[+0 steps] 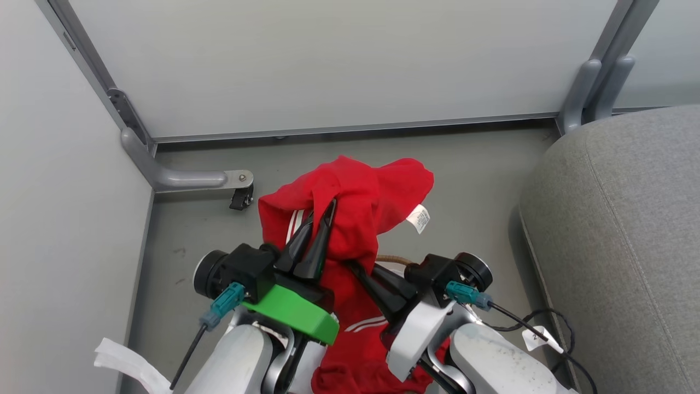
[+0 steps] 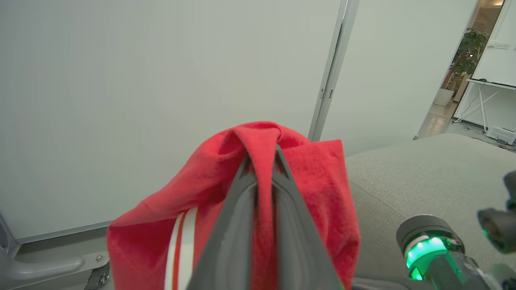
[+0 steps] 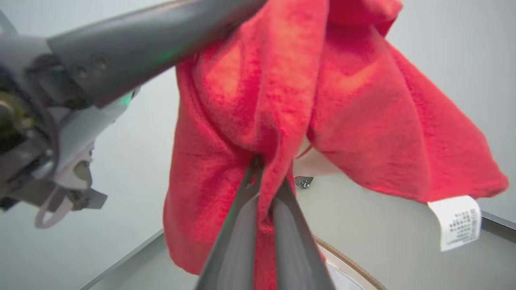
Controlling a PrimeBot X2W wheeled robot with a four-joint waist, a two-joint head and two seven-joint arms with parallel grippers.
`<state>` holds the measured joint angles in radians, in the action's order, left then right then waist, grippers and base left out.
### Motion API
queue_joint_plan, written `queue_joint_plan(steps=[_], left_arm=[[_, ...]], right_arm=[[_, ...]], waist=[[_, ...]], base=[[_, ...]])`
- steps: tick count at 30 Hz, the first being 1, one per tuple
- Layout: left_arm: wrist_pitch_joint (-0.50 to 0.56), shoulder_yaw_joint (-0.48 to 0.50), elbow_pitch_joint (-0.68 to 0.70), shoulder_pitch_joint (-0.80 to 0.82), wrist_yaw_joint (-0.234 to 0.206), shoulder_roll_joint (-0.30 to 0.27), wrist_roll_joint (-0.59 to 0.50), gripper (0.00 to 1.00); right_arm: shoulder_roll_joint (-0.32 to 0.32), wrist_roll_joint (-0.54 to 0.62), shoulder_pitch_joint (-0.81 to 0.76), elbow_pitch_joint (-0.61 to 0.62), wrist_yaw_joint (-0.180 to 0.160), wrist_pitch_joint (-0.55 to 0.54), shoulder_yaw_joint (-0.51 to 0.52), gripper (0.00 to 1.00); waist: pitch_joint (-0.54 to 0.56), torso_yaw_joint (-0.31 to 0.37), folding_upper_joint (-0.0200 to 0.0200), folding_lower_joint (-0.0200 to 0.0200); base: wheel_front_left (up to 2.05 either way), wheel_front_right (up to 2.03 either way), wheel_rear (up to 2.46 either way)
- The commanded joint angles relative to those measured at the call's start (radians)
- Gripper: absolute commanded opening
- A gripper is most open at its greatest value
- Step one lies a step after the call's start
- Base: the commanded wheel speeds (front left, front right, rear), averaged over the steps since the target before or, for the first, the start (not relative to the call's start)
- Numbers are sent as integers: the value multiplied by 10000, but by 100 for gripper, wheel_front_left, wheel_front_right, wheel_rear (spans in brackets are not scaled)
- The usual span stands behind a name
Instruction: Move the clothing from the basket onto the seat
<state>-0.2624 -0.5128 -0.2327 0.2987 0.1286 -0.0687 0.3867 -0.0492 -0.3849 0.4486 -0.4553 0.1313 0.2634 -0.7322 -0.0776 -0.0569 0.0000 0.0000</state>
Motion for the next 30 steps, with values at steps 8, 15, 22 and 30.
queue_joint_plan(steps=[8,15,22,30], left_arm=[[-20,456,-277,-399,27,-82,-226,100],[-19,628,-421,-726,28,-232,-506,100],[-17,645,-426,-944,28,-280,-602,100],[-17,767,-396,-1035,28,-252,-613,100]], right_arm=[[-31,83,-723,608,-10,20,770,0],[-32,331,-1294,1173,-10,22,1196,0],[-31,511,-1687,1432,-8,23,1476,0],[-28,544,-2003,1723,-10,22,2032,0]], waist=[[122,690,0,0],[91,2257,0,0],[62,4032,0,0],[-98,5524,0,0]], base=[[0,0,0],[0,0,0],[0,0,0],[0,0,0]])
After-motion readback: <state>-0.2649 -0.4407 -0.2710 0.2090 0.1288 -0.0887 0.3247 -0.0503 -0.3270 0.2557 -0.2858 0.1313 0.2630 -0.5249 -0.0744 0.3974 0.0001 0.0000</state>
